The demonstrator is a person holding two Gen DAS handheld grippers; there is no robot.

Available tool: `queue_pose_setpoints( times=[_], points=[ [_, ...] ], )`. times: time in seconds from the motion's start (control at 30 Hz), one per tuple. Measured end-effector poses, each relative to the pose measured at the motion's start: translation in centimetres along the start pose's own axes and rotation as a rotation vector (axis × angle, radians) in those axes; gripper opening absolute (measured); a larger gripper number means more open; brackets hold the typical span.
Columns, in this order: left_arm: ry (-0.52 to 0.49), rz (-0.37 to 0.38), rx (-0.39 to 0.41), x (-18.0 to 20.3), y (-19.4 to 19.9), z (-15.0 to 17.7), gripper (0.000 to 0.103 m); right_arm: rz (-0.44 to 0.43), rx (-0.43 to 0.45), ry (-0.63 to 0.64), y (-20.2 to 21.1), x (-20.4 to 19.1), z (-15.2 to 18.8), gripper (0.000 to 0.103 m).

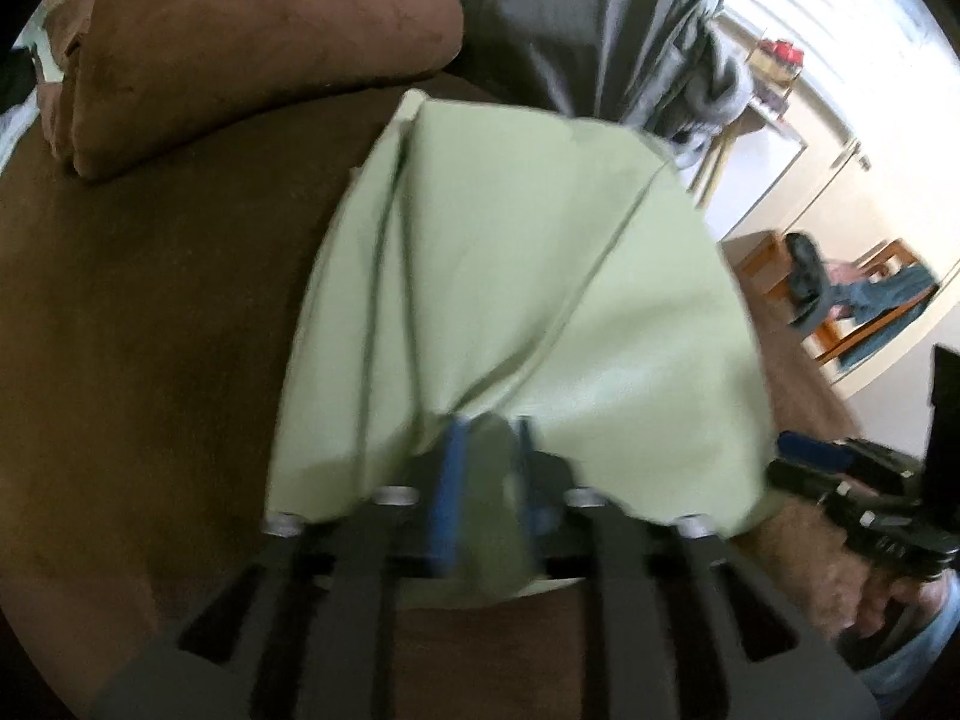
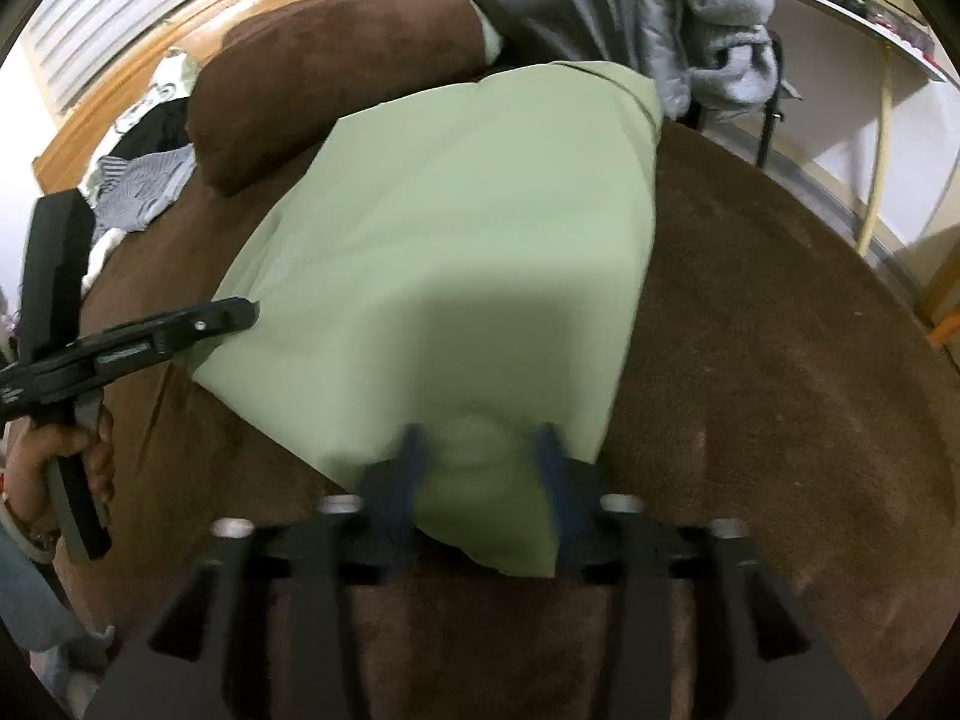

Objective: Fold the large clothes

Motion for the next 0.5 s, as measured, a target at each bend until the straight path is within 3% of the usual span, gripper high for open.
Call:
queue_pose_setpoints(
  times=[0.03, 0.07, 0.1, 0.2, 0.33, 0.5],
  points=[
    [-0.015, -0.017, 0.005, 0.6, 0.4, -0.2, 0.079, -0.003, 0.010, 0.001, 0.6, -0.1, -0.1, 0.064],
    [-0.050, -0.105, 0.039, 1.5, 1.3, -0.5, 0.093, -0.006, 0.021, 0.003, 1.2, -0.2, -0.2, 0.065],
    [-0.077, -0.116, 0.065, 2.1, 2.0, -0.6, 0.097, -0.005, 0.024, 0.008, 2.1, -0.4, -0.5, 0.070],
    [-0.071, -0.123, 0.086, 3.5, 4.7, -1.1, 0.096, 0.009, 0.037, 0.024, 4.2, -0.7, -0.9, 0.086],
    [-0.072, -0.163, 0.126, 5.1, 9.0, -0.8, 0.096, -0.004, 0.052, 0.039, 8.0, -1.3, -0.7, 0.090],
    [-0.084, -0.282, 0.138, 7.1, 14.2, 0.9, 0.097, 0.020, 0.104, 0.074, 13.3, -2.5, 1.1, 0.095]
  ],
)
Point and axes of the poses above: each gripper's, at about its wrist camera, not at the fingertips, and y roughly against the way its jaws point, x to its right, z to its underside, the point moved 1 cm from there along -y, roughly the way its jaws point, and after that the axes turned 3 degrees about z, right-handed, at the moved point
